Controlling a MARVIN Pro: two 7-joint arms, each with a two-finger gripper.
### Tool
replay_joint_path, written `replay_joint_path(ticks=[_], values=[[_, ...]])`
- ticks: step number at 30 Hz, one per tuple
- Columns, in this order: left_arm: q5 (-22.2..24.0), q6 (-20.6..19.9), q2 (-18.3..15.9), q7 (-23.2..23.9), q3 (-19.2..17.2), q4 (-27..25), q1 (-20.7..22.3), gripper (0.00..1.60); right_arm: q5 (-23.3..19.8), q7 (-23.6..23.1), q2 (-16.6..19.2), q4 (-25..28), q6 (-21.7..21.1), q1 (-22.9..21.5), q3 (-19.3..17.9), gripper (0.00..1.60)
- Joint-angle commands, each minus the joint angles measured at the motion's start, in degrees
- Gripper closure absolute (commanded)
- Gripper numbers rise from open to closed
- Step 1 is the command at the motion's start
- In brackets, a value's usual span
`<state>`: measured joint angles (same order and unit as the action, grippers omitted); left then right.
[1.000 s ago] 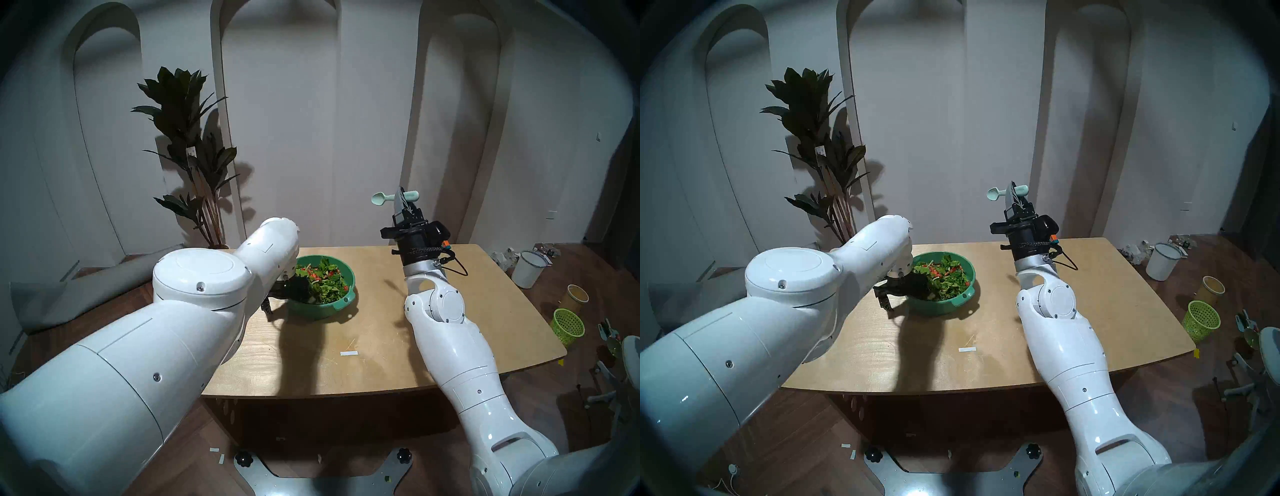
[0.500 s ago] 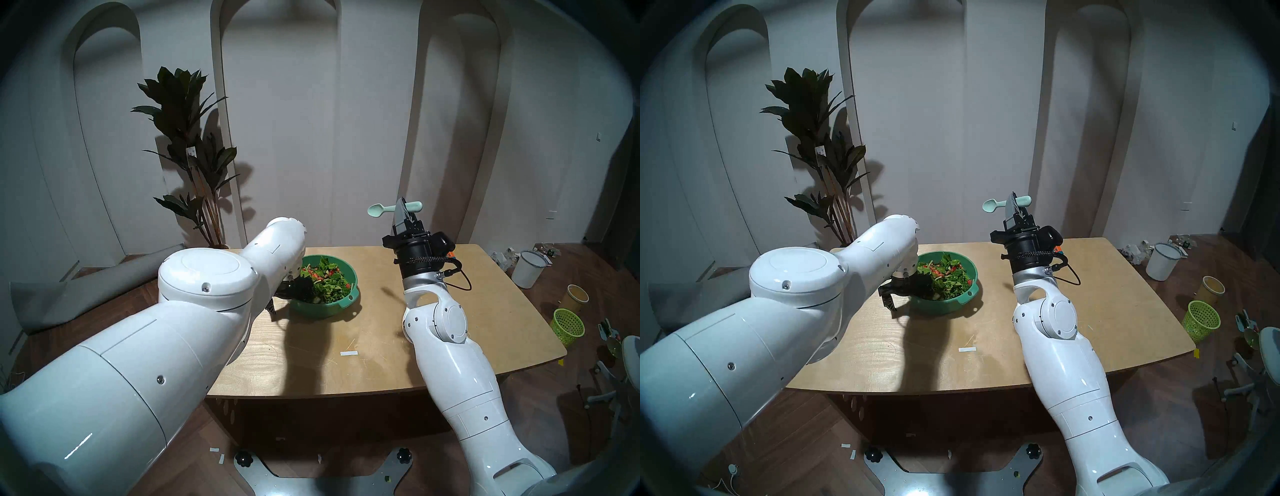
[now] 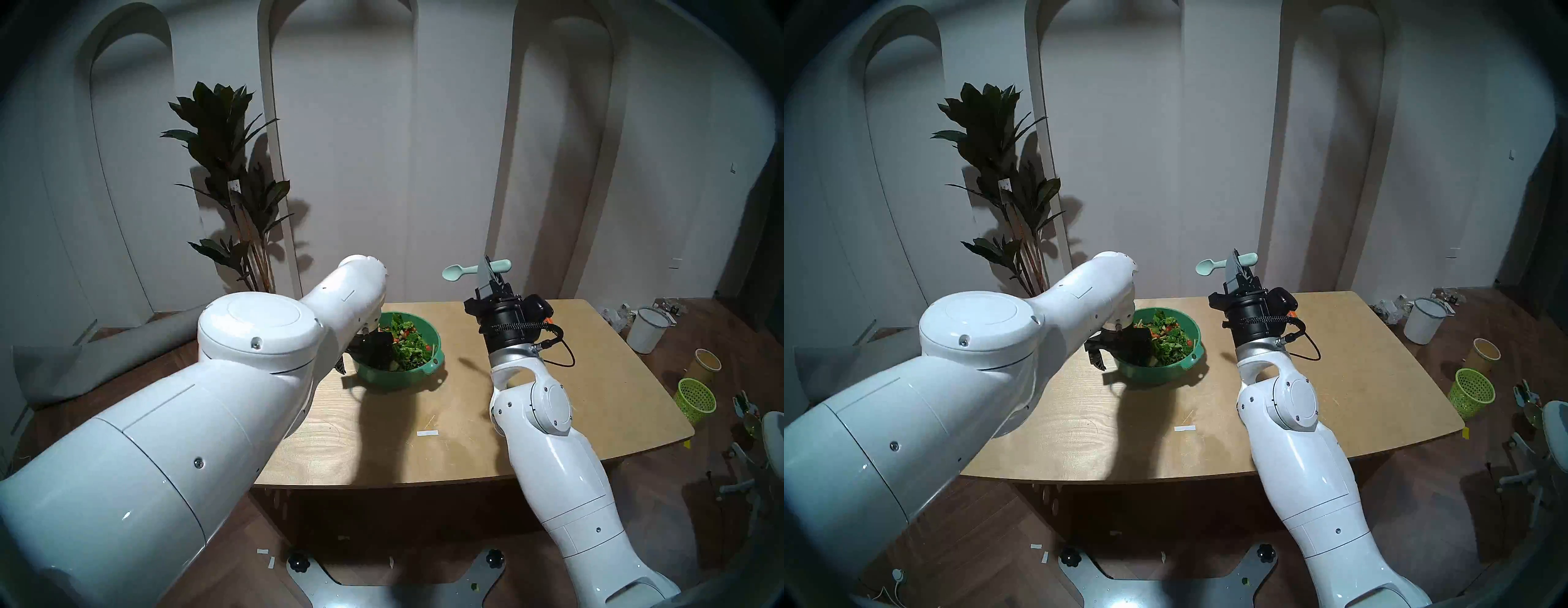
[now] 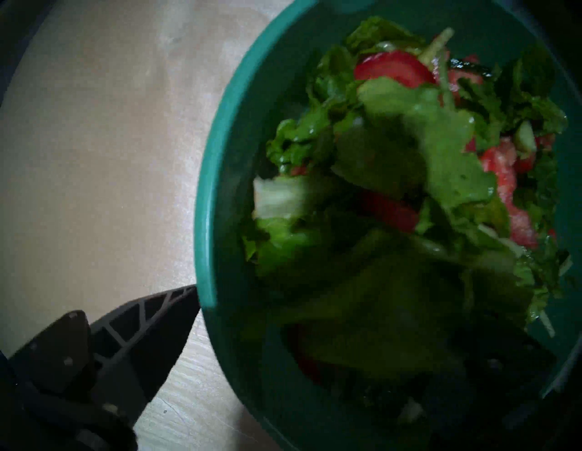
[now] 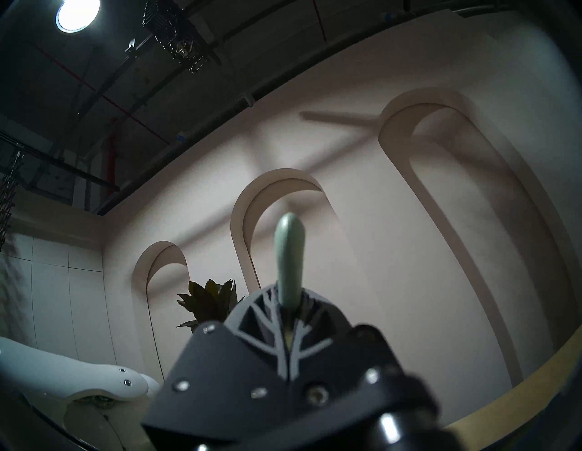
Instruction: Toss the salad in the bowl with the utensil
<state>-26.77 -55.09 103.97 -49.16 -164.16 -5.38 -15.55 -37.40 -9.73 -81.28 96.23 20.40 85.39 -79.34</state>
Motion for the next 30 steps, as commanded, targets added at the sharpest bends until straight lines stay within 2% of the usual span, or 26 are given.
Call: replay_joint_path(ticks=[1,3,6,8,10,12,15,22,27,30], values=[[0.30,0.09,-0.36,0.25,0.07,-0.35,6.40,0.00,-0.36,0.02,0.05,2.16,-0.75,0.11,0.22,1.60],[0.27,0.09,-0.53,0.19,0.11,-0.35,8.65,0.00,-0.49,0.22,0.07,2.25,-1.08,0.24,0.32,1.60],[0.28,0.09,-0.72,0.09,0.24,-0.35,8.95,0.00,-0.66,0.51,0.12,2.39,-1.55,0.47,0.37,1.60],[0.16,0.09,-1.04,-0.06,0.41,-0.40,11.56,0.00,-0.83,0.80,0.20,2.55,-1.99,0.62,0.38,1.60],[-0.04,0.09,-1.35,-0.35,0.78,-0.93,10.27,0.00,-0.94,0.96,0.27,2.66,-2.29,0.71,0.34,1.60],[-0.24,0.09,-1.76,-0.65,1.01,-0.85,12.92,0.00,-1.10,1.15,0.36,2.77,-2.69,0.87,0.30,1.60],[-0.38,0.09,-1.92,-0.86,1.21,-0.68,12.92,0.00,-1.29,1.30,0.44,2.91,-3.11,1.04,0.28,1.60],[-2.17,0.09,-2.20,-2.66,2.87,-0.54,10.00,0.00,-1.94,1.76,0.94,3.51,-4.57,1.47,-0.02,1.60],[-3.50,0.09,-2.76,-4.15,3.93,-1.09,5.14,0.00,-2.42,2.05,1.47,4.19,-5.71,1.62,-0.35,1.60],[-4.34,1.48,-2.91,-4.05,4.62,-1.61,2.40,0.00,-2.70,2.18,1.70,4.47,-6.42,1.58,-0.42,1.60]])
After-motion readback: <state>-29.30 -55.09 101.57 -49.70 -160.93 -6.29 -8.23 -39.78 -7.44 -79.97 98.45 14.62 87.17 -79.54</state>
